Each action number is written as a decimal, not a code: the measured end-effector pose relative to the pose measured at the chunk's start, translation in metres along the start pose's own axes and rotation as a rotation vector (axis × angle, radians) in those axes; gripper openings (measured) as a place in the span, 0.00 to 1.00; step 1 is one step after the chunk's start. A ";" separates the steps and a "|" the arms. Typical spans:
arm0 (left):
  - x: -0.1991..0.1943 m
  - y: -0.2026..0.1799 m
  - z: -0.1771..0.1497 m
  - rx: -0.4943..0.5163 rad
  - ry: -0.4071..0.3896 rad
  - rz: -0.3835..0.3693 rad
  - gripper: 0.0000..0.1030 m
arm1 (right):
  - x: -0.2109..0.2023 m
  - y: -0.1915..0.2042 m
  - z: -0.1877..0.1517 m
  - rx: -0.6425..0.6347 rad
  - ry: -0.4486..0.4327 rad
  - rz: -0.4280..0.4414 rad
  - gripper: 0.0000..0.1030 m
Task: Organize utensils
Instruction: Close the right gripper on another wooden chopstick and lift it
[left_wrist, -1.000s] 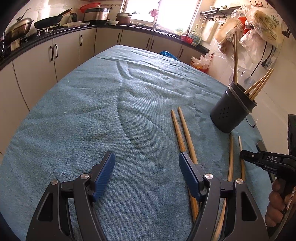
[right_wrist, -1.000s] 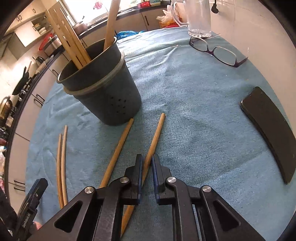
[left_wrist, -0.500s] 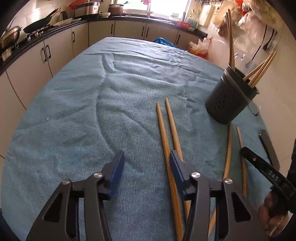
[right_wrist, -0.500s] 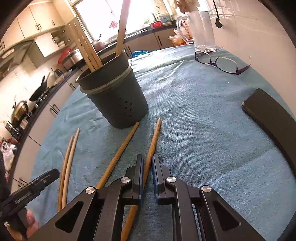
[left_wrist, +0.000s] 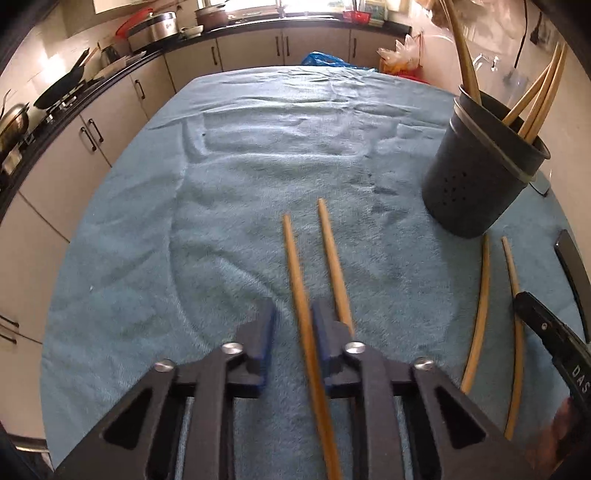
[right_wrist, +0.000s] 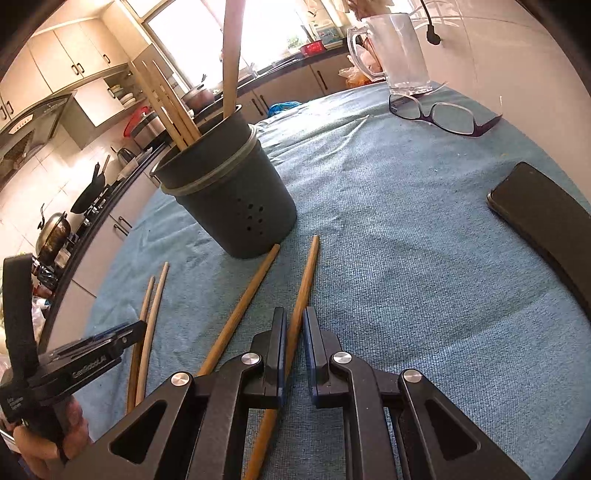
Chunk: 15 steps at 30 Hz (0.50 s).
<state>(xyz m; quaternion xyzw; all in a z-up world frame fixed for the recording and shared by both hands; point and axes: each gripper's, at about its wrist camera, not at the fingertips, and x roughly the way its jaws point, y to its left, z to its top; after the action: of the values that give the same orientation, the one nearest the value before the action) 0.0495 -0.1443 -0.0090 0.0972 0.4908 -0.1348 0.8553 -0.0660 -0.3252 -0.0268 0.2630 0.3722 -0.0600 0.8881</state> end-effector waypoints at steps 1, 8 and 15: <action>0.001 -0.001 0.002 -0.004 0.002 0.007 0.08 | 0.000 0.000 0.000 -0.002 0.000 -0.002 0.10; -0.004 0.006 -0.006 -0.042 -0.011 -0.047 0.06 | 0.000 -0.003 -0.001 0.000 0.001 0.006 0.10; -0.007 0.016 -0.012 -0.071 0.006 -0.099 0.06 | 0.004 0.010 0.006 -0.091 0.064 -0.051 0.10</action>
<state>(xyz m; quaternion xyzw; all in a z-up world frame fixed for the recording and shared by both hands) 0.0417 -0.1244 -0.0087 0.0428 0.5021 -0.1590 0.8490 -0.0568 -0.3196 -0.0218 0.2146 0.4091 -0.0571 0.8850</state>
